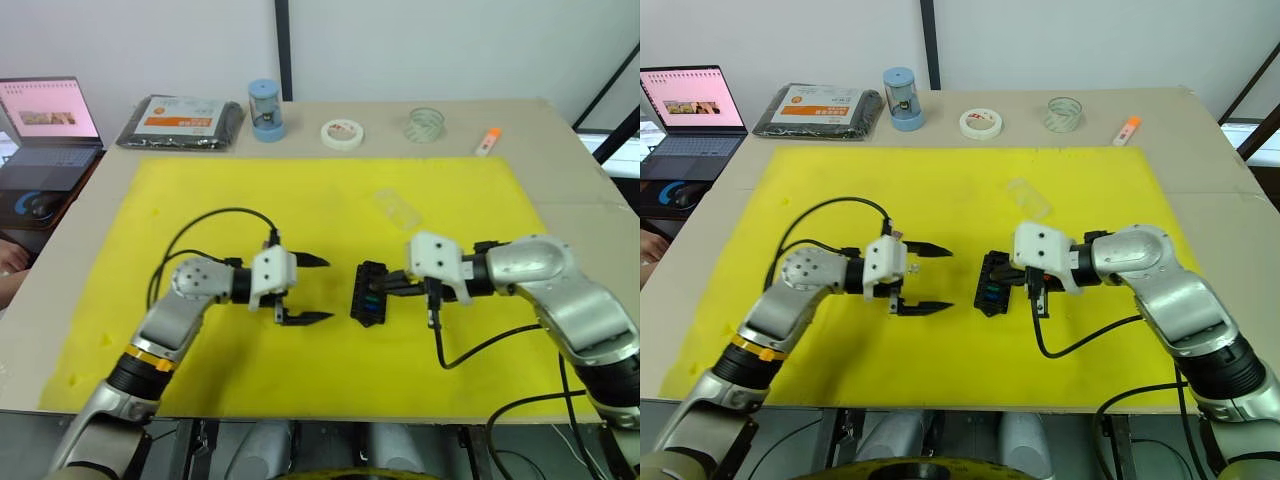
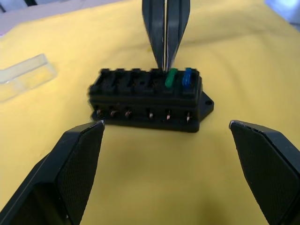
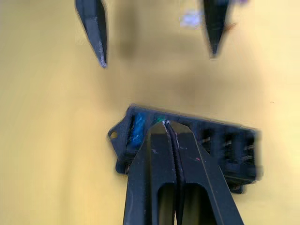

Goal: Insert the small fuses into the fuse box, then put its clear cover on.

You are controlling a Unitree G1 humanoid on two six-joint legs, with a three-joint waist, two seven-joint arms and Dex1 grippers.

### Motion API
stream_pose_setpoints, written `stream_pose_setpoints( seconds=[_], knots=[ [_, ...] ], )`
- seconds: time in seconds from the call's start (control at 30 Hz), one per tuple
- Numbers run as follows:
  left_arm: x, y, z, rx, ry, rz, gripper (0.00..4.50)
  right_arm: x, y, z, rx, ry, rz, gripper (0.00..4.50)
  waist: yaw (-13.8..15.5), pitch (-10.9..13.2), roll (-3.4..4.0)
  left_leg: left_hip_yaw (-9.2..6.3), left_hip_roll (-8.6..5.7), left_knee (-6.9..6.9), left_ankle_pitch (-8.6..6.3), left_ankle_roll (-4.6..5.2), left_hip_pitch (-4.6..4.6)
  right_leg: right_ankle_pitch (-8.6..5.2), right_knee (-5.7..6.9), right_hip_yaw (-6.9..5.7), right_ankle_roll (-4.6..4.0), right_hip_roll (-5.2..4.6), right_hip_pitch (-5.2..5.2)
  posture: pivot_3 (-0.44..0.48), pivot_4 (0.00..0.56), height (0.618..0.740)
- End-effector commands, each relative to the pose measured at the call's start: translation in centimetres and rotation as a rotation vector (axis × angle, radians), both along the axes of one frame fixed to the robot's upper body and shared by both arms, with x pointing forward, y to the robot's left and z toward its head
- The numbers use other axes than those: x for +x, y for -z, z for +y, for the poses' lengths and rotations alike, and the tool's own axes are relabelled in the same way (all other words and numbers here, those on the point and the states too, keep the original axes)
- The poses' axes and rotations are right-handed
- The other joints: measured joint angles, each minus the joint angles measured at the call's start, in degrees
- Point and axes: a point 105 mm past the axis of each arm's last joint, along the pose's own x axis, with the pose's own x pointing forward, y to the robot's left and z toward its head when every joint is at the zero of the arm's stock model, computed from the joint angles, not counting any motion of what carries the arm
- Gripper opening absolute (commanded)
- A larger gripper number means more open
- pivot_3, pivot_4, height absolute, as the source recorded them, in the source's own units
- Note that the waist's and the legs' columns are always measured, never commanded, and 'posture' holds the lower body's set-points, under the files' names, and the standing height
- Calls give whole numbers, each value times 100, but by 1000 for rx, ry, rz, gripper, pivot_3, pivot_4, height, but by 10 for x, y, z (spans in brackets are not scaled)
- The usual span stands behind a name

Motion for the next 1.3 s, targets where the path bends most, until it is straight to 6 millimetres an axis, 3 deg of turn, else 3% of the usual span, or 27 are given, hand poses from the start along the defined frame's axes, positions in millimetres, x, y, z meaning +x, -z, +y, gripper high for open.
stream_pose_setpoints(
  seconds=[0.03, 0.13, 0.17, 0.3, 0.43, 0.57, 0.77, 0.83, 1.1, 1.3],
  knots=[
    [13, -27, 32, -23, -111, -22, 4500, -1, -32, -6, 114, 42, -100, 593, 3, 0, 0, 0, 0, 0, 0, 0, 1, 0, -1, 0, 0, 1, 1, 0, 150, 740],
    [27, -38, 79, -8, -278, -19, 4500, 6, -42, -32, 153, 179, -169, 1582, 4, 0, -1, -2, 0, -2, 0, 0, 0, 0, -1, -1, 0, 3, -1, 0, 150, 740],
    [28, -39, 85, -4, -298, -19, 4500, 7, -42, -36, 149, 203, -179, 1903, 2, 2, 3, -2, 0, -3, 0, 0, -1, 0, -1, -1, 0, 4, -1, 0, 150, 740],
    [36, -38, 142, 51, -500, -39, 4500, 13, -40, -75, 137, 382, -241, 3222, 5, 3, 4, 1, -3, -4, 0, 0, 3, 0, -2, -2, 0, 4, 1, 0, 150, 740],
    [36, -33, 171, 81, -605, -39, 4500, 11, -29, -88, 146, 444, -244, 4469, 4, 4, 6, 1, -2, -5, 0, 0, 1, 0, -1, 0, 0, 2, -1, 0, 150, 740],
    [36, -28, 182, 87, -651, -27, 4500, 9, -18, -89, 166, 463, -230, 4469, 2, 8, 13, 1, -1, -6, -1, 0, 3, 0, -1, 5, 0, -2, 1, 0, 150, 740],
    [35, -26, 179, 80, -653, 35, 4500, 7, -25, -74, 229, 415, -236, 4469, -6, 9, 13, 3, -1, -6, 0, 0, 4, 0, 0, 6, 0, -4, 1, 0, 150, 740],
    [38, -28, 179, 33, -690, 118, 4500, 2, -32, -52, 294, 326, -209, 4469, -12, 9, 14, 3, 0, -6, 0, 1, 3, 0, 0, 6, 0, -4, 1, 0, 150, 740],
    [41, -49, 165, -210, -683, 602, 4500, -17, -56, 17, 379, 51, -159, 4469, -19, 11, 9, -1, 0, -2, -1, 2, 2, -1, 5, -2, 1, 13, -1, 0, 150, 740],
    [34, -47, 157, -421, -649, 1168, 4500, -18, -66, 40, 401, -16, -158, 4469, -51, 11, 6, -2, 0, -2, -1, 2, 3, -1, 10, -3, 1, 20, -5, 0, 150, 740]
  ],
)
